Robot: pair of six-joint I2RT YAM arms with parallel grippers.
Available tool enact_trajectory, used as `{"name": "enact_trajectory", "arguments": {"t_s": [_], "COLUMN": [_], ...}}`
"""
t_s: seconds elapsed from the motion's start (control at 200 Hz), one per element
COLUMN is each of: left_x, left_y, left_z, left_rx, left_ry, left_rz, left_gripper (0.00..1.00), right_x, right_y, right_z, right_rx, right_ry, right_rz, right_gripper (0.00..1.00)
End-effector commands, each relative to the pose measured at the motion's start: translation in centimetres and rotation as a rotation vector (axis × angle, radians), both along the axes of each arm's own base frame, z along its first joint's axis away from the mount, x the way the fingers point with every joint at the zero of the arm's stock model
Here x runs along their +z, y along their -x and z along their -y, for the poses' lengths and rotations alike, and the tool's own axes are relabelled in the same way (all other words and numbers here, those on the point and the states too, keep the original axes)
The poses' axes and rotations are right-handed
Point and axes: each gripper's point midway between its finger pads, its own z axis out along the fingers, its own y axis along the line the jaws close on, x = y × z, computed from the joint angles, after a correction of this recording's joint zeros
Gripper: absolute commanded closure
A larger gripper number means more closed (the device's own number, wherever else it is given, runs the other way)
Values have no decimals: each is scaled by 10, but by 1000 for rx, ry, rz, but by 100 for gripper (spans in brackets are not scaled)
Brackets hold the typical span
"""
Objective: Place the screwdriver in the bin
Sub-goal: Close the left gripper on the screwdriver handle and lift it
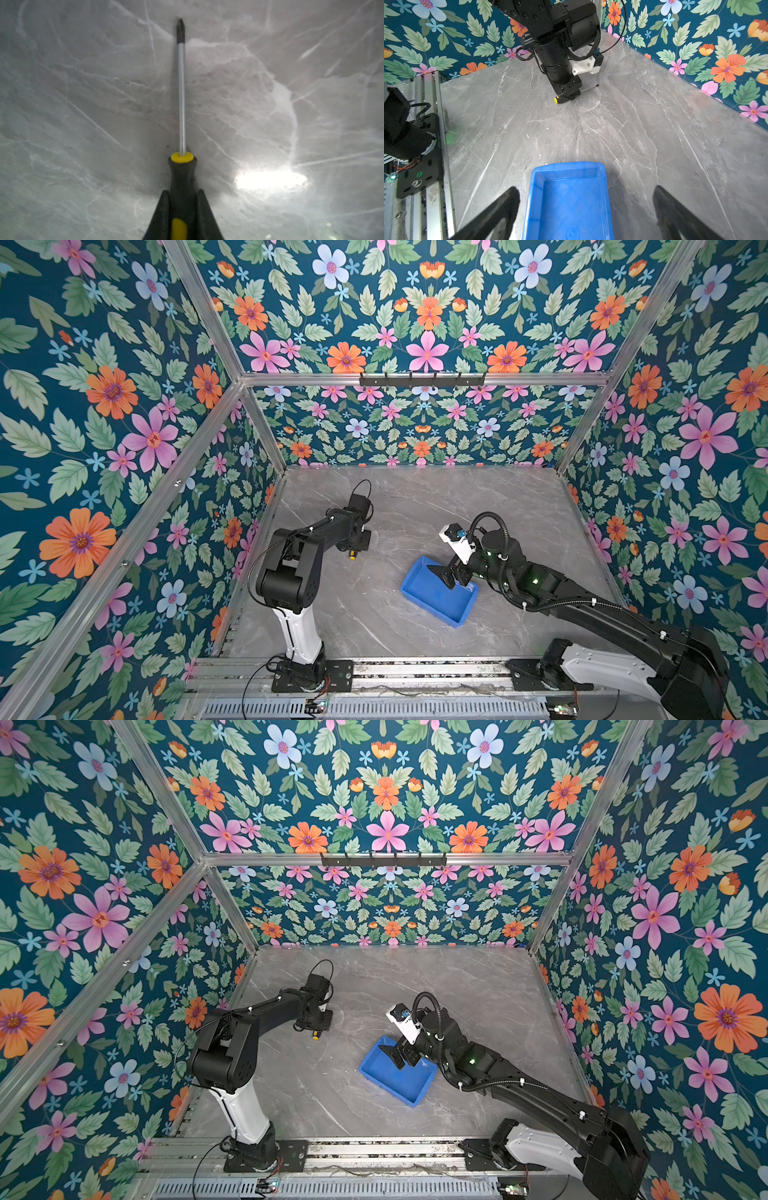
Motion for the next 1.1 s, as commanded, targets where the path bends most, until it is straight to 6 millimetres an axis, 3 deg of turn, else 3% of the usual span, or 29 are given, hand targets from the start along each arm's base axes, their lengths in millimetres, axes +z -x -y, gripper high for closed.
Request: {"name": "enact_trajectory", "arguments": {"t_s": [0.0, 0.12, 0.385, 0.605, 0.88, 1.095], "left_x": [-9, -8, 2, 22, 60, 91], "left_y": [15, 16, 14, 6, -2, -1], "left_z": [-3, -1, 10, 18, 33, 63], "left_rx": [15, 19, 42, 31, -134, -376], "left_ry": [-5, 7, 54, 101, 143, 176], "left_rz": [-66, -67, -32, 49, 201, 322], "left_gripper": [91, 100, 100, 100, 100, 100], "right_x": [4, 5, 6, 7, 11, 13], "right_y": [0, 0, 2, 2, 1, 8], "right_z": [1, 3, 8, 10, 19, 28], "right_rx": [-13, -20, -37, -51, -104, -105], "right_ry": [-17, -20, -28, -41, -75, -61], "right_rz": [-1, -2, -1, 0, 1, 10], "right_gripper": [1, 1, 1, 1, 1, 1]}}
